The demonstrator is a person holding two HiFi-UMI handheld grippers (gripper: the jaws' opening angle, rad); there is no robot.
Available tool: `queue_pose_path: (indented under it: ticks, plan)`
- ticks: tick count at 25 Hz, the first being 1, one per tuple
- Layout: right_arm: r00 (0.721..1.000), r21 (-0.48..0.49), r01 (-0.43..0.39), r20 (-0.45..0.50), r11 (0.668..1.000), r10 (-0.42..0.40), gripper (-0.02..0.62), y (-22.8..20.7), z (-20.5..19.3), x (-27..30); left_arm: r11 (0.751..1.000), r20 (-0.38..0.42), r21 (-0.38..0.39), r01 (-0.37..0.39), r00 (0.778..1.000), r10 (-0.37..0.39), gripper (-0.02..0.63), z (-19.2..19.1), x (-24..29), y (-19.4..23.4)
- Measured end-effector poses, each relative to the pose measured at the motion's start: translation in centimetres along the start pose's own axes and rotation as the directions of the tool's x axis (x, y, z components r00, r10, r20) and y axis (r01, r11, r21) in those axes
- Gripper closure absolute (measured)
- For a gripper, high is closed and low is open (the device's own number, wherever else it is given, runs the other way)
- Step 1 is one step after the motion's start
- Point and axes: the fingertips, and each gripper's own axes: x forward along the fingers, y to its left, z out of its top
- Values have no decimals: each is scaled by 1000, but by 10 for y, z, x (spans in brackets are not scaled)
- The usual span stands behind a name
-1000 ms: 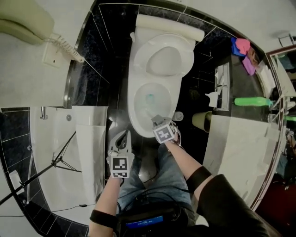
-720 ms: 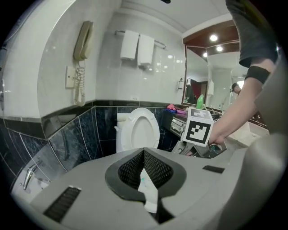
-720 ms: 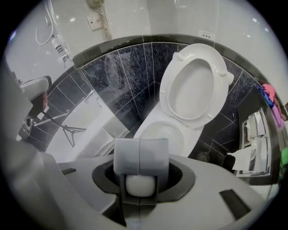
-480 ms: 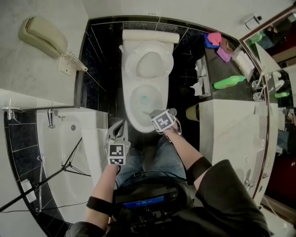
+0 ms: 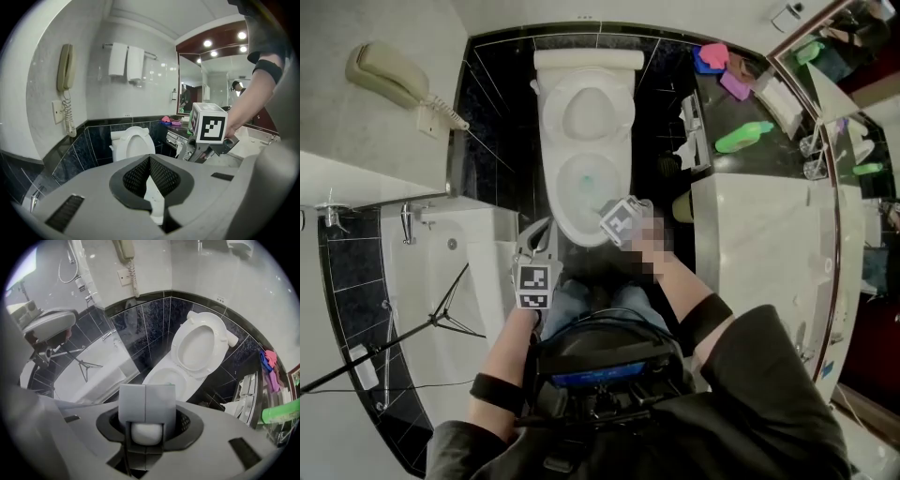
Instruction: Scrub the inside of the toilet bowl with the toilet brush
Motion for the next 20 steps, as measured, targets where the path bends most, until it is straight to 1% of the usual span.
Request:
queue_pose_path:
  ticks: [2,4,6,10,17,20]
  plan:
    - [1000,-34,-15,-2,999,15,417,0,-8,-1,1000,-3,4,-26,1000,26,607,3,0,-7]
    - [998,-44,-52,-24,998,51,417,5,-21,1,999,-11,2,-48,999,48,607,5,-1,-16]
    - [998,-58,-66,-27,996,64,417,8,-31,-1,998,-21,9,-61,998,61,607,7,-4,-26]
    - [998,-99,-63,-23,993,61,417,7,-46,-8,997,-21,18,-77,997,77,607,15,-5,-45]
    - [998,-122,-66,2,990,66,417,2,-62,-21,996,-2,15,-83,997,83,607,31,-1,-73]
    - [998,-130,-63,9,990,64,417,1,-67,-24,996,-6,24,-86,996,86,609,33,-1,-81]
